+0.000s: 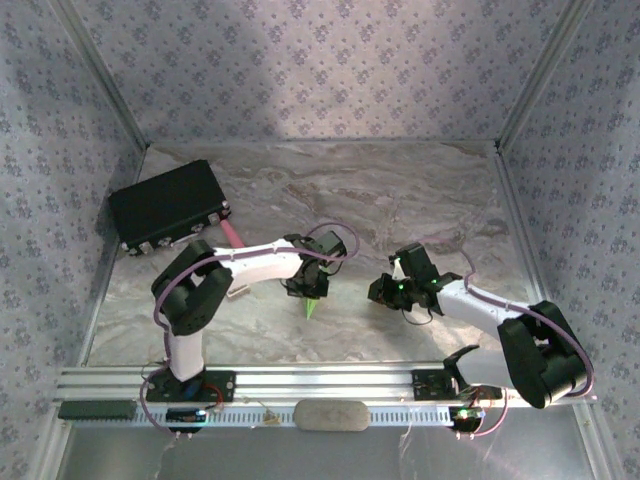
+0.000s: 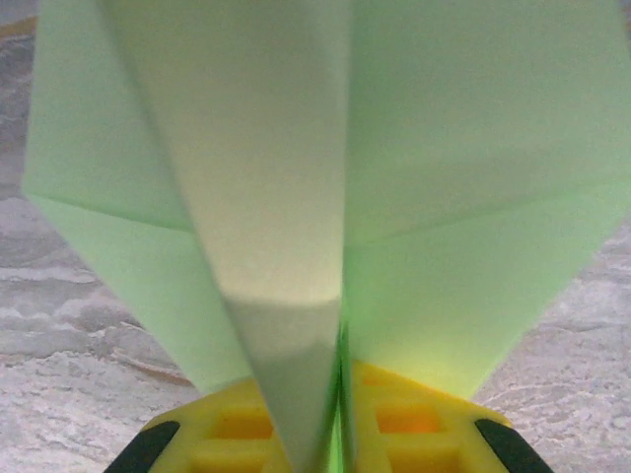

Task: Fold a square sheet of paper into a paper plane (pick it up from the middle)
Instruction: Move the paper plane to the center of the table.

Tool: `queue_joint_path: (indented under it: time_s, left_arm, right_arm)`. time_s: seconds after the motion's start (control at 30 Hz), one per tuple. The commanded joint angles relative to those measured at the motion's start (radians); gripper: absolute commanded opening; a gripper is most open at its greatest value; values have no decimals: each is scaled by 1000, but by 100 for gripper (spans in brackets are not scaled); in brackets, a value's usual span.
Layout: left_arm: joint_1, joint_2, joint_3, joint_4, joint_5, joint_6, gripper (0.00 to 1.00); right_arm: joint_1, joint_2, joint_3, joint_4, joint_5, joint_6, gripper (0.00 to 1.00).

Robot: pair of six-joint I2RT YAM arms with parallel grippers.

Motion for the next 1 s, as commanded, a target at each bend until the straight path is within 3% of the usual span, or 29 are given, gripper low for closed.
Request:
queue_joint_path:
  time_s: [0.0,0.27,0.53,0.97]
  left_arm:
    - [-9,21,22,-19,10,11,15]
    - [-24,56,14,-21,-12,-2,17]
    - [-42,85,20,-15,-23,-24,26]
    - [-68,93,30,1,-40,-157,31]
  right_arm:
    - [8,9,27,-9,10,-7,18]
    - [7,6,26,-12,14,-9,18]
    - [6,-13,25,-27,25,-11,18]
    - [-1,-57,27,-59,40,-17,19]
